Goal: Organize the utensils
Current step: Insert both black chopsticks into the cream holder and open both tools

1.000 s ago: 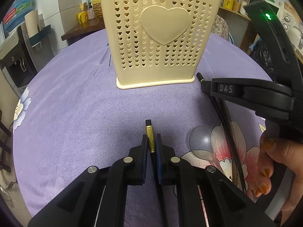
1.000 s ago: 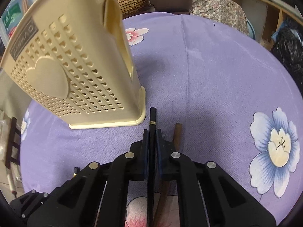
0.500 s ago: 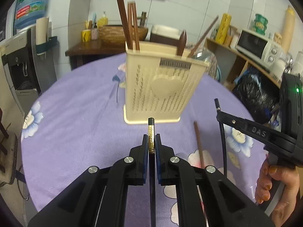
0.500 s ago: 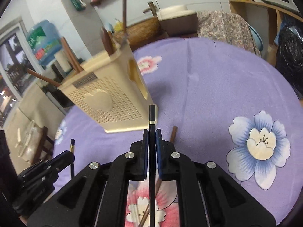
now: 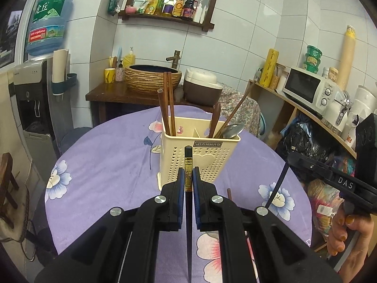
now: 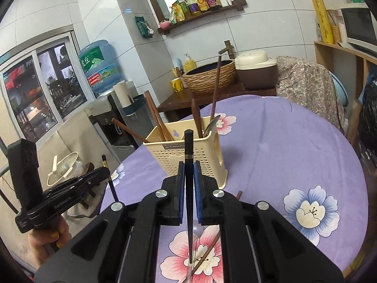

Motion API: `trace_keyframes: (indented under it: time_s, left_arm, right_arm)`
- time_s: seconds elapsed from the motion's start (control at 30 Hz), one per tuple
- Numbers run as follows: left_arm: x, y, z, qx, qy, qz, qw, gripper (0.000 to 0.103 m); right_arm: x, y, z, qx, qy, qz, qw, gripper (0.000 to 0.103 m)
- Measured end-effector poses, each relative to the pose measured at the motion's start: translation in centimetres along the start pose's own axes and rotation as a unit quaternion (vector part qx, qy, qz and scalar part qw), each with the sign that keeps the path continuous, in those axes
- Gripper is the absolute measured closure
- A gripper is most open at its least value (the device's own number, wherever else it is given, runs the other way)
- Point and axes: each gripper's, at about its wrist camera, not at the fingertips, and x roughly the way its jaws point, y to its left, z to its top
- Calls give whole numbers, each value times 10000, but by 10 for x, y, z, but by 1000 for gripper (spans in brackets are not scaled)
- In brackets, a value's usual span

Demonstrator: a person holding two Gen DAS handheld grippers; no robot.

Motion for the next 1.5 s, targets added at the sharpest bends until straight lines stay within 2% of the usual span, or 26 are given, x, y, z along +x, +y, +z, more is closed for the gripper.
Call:
trace_keyframes:
  time_s: [0.37, 0.63, 0.87, 1.0, 1.2, 1.37, 1.5]
  left_arm:
    - [-15, 3, 16, -62, -209, -144, 9997, 95]
    - [-17, 2, 32, -36, -322, -153, 9994, 95]
    - [-21, -8, 54, 137, -328, -347, 9988, 95]
    - [-28, -13, 82, 139, -389, -556, 9976, 95]
    - [-42, -21, 142, 164, -727, -552, 9957, 95]
    - [-39, -28, 185, 278, -1021, -235, 9941, 95]
    - [-14, -21, 197, 249, -951, 41, 9952, 95]
  right_arm:
    - [-6, 13, 13, -164, -17, 220, 9996, 95]
    - [-4, 23, 30, -450, -43, 50, 9990, 95]
    - [-7, 25, 56, -618, 1, -32, 9981, 95]
    - [-17, 30, 83, -682, -102, 0, 9976, 95]
    - [-33, 48, 140, -797, -583, -142, 9950, 95]
    - [-27, 61, 180, -822, -940, -404, 9913, 95]
    - [-2, 66, 186, -896, -958, -606, 9895, 95]
